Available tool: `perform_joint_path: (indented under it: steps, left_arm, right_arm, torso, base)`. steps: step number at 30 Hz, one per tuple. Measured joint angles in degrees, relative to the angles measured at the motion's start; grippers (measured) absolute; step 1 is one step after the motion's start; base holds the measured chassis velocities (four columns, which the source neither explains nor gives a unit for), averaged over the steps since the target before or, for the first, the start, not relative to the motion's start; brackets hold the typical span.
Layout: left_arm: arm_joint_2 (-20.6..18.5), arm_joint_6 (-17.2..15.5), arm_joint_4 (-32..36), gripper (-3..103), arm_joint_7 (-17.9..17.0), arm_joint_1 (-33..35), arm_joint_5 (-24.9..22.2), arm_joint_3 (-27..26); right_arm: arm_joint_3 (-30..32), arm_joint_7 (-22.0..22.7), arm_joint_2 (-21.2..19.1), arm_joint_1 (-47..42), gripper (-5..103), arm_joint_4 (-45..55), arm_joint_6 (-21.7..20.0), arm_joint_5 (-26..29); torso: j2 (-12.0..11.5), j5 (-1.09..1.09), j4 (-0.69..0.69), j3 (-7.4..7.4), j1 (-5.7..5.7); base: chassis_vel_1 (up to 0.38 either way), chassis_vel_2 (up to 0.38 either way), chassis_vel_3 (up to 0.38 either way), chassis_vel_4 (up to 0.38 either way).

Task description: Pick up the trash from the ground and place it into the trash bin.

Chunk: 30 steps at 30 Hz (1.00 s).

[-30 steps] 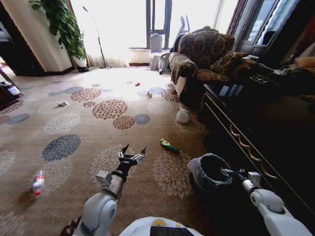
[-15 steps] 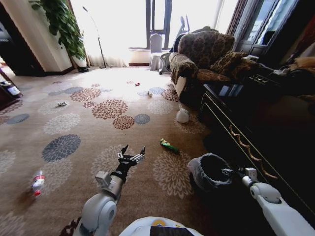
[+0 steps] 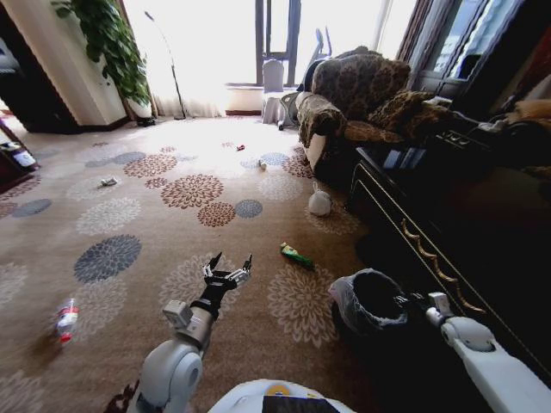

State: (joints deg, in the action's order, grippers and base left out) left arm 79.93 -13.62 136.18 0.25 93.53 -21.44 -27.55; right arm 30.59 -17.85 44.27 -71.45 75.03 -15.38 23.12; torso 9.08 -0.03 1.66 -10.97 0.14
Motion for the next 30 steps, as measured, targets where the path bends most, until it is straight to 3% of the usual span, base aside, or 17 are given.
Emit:
perform_joint_path:
  steps: [2,4,8,21,25,28,30]
  left_arm:
    - [0.16,0.21,-0.32,100,-0.14,-0.11,0.16,0.15]
    - [0.13,0.28,-0.4,100,-0.18,-0.12,0.2,0.18]
    - [-0.09,0.34,-0.51,100,-0.26,-0.28,0.15,0.2]
    - [-0.02,0.48,-1.21,100,-0.37,-1.05,-0.09,0.56]
    - [-0.27,0.52,-1.24,100,-0.4,-1.06,-0.19,0.52]
    - [-0.51,0.57,-1.24,100,-0.48,-1.08,-0.32,0.52]
    - [-0.56,0.58,-1.23,100,-0.48,-1.09,-0.34,0.52]
  right_arm:
    - [-0.05,-0.22,-0.3,-0.34,24,0.07,0.06,-0.09]
    - [-0.05,-0.22,-0.38,-0.43,24,0.16,0.06,0.23]
    - [0.03,0.0,-0.99,-1.4,6,1.85,-0.37,4.03]
    - [0.68,4.15,-1.82,-5.35,3,8.04,-1.22,9.51]
    - [0.51,7.28,-1.11,-5.63,3,9.8,-0.79,11.51]
    - [0.66,14.39,-0.22,-5.4,3,12.74,0.6,14.18]
    - [0.66,15.49,-0.16,-5.38,3,13.25,1.08,14.48]
  torso:
    - [0.0,0.02,-0.03,0.0,0.0]
    - [0.0,0.02,-0.03,0.0,0.0]
    - [0.0,0.09,0.01,-0.01,0.0]
    - [0.0,0.01,-0.02,-0.01,0.0]
    - [0.0,0.04,-0.03,-0.01,0.01]
    - [-0.01,0.04,0.01,-0.01,0.02]
    - [-0.01,0.04,0.0,-0.01,0.02]
  base:
    - [0.0,0.0,0.0,0.0]
    - [0.0,0.0,0.0,0.0]
    - [0.0,0.0,0.0,0.0]
    - [0.0,0.0,0.0,0.0]
    - [0.0,0.0,0.0,0.0]
    - [0.0,0.0,0.0,0.0]
    - [0.0,0.0,0.0,0.0]
